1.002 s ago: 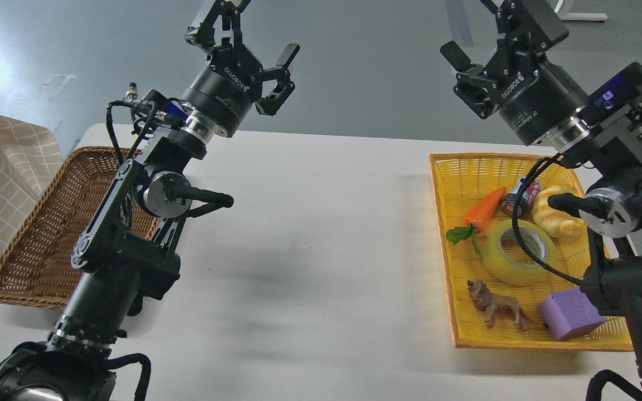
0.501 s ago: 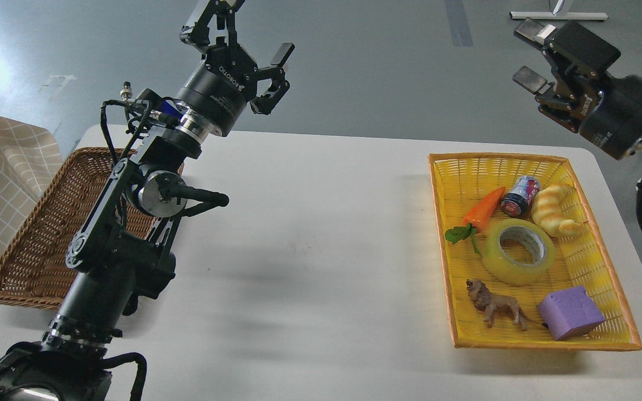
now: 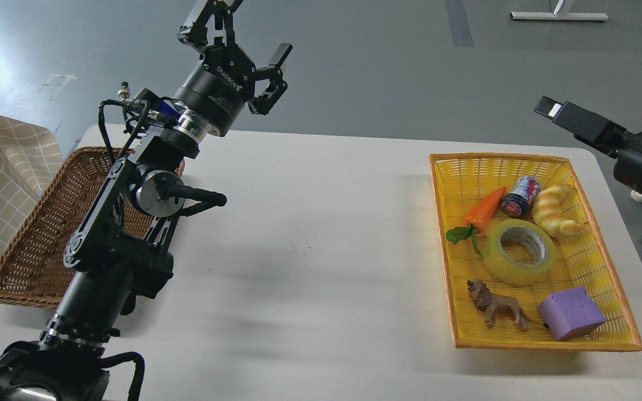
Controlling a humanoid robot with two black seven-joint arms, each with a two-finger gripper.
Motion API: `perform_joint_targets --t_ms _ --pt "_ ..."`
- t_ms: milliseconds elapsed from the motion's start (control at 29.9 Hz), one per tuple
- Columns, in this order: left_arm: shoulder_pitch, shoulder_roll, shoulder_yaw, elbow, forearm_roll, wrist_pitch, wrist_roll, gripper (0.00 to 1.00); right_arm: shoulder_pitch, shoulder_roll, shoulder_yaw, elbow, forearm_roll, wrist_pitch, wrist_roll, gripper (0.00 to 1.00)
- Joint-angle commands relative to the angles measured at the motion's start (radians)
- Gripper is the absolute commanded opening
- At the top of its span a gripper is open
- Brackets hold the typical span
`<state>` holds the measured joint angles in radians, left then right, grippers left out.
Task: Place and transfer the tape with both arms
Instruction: 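Swing the right gripper out and lower it toward the yellow basket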
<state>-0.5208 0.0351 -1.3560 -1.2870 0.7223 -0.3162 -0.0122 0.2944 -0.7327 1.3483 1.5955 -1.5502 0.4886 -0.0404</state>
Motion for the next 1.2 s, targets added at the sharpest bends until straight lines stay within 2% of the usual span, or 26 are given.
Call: perform_joint_targets --t_ms 0,134,301,434,635,702,869,969,1036,1170 --pt "0.001 0.011 0.0 0.0 -0.001 0.0 0.0 0.98 -0.024 -0.013 0.012 -0.003 -0.005 0.0 -0.003 1.0" --pt "0.005 0.012 0.0 0.0 -0.001 0.0 0.0 0.98 -0.05 -0.019 0.038 -0.003 0.027 0.0 -0.003 1.0" --pt "0.013 0.011 0.0 0.001 0.0 0.0 0.0 0.98 -0.057 -0.039 0.104 -0.032 0.196 0.0 0.001 1.0" --pt "0.013 0.008 -0.002 0.001 0.0 0.002 -0.002 0.98 -0.06 -0.048 0.12 -0.037 0.194 0.0 0.02 1.0" --pt "0.022 0.014 -0.002 -0.002 0.0 0.002 -0.002 0.98 -0.107 -0.051 0.132 -0.005 0.174 0.0 0.017 1.0" --pt "0.028 0.014 -0.002 -0.003 0.0 0.002 -0.002 0.98 -0.127 -0.068 0.132 0.021 0.128 0.0 0.01 1.0" --pt "0.03 0.014 -0.002 -0.003 0.0 0.002 -0.002 0.98 -0.149 -0.071 0.127 0.031 -0.004 0.0 0.024 1.0" --pt "0.03 0.014 -0.002 -0.003 0.0 0.002 -0.002 0.98 -0.156 -0.076 0.111 0.023 -0.123 0.0 0.017 1.0" --pt "0.028 0.017 -0.002 -0.003 0.0 0.002 -0.002 0.98 -0.182 -0.063 0.095 0.008 -0.291 0.0 0.017 0.99" --pt "0.03 0.017 -0.003 -0.003 0.0 0.002 -0.002 0.98 -0.184 -0.048 0.032 0.0 -0.357 0.0 0.017 0.99"
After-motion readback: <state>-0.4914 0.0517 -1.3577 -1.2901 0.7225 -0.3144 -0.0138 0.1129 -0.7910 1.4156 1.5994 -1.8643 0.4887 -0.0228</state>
